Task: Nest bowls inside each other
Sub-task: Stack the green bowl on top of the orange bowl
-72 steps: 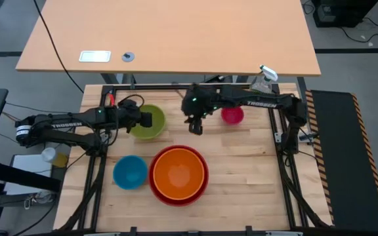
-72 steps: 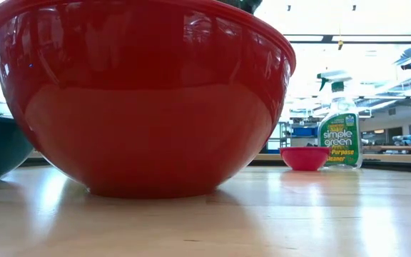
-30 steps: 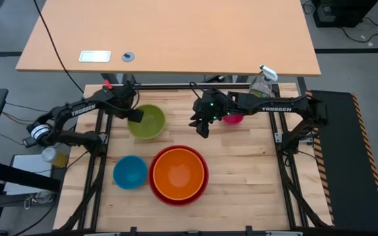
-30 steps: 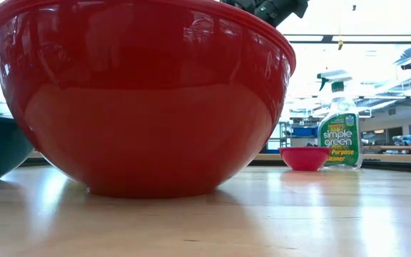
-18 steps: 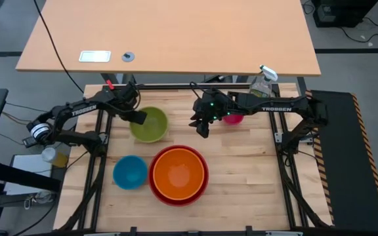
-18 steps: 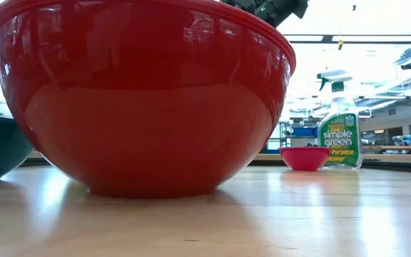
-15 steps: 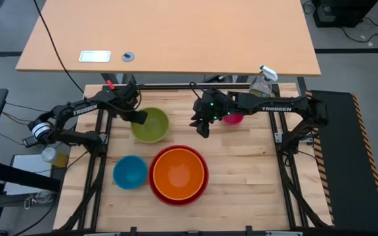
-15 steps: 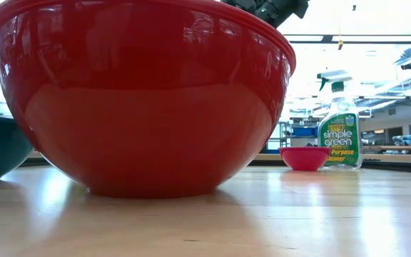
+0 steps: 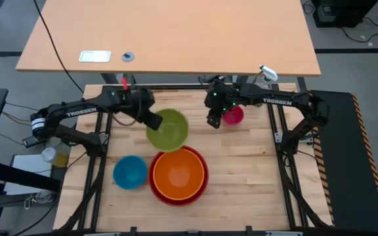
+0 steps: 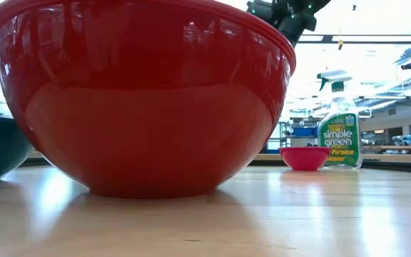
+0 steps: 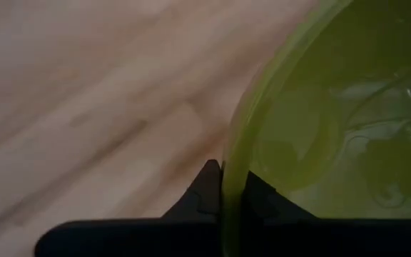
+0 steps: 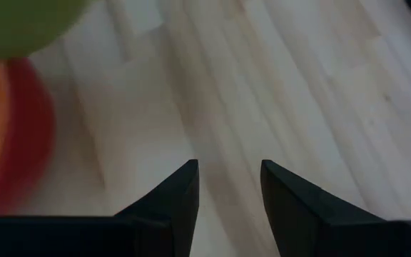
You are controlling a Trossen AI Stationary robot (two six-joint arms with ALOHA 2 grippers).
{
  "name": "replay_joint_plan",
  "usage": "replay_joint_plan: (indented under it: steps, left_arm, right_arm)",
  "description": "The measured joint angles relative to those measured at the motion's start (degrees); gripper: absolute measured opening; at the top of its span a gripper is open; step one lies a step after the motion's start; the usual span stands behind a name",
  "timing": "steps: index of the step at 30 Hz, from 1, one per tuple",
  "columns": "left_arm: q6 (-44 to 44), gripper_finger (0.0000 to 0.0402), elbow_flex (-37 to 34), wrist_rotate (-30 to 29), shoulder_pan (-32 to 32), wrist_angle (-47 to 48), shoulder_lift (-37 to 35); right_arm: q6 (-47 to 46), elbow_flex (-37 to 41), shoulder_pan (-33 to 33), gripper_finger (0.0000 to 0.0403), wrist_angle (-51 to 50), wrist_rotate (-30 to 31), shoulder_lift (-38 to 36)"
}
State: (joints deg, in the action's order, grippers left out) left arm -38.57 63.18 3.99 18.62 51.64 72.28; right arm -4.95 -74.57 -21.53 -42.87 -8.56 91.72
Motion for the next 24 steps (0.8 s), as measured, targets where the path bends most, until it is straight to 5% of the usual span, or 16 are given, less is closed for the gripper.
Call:
replay_joint_plan:
  steps: [13,24]
  left_arm:
    - [-4.6,0.0012,13.6,-3.6,-20.4,1.3,18.7]
    - [-1.0,0.0019,26.1,-12.8,-28.4,17.5,30.6]
  right_arm:
    - [0.0,0.2,-3.5,0.0158,1.8,-0.8,0.0]
    - [0.0,0.2,-3.6,0.0158,1.9,-4.5,-0.1]
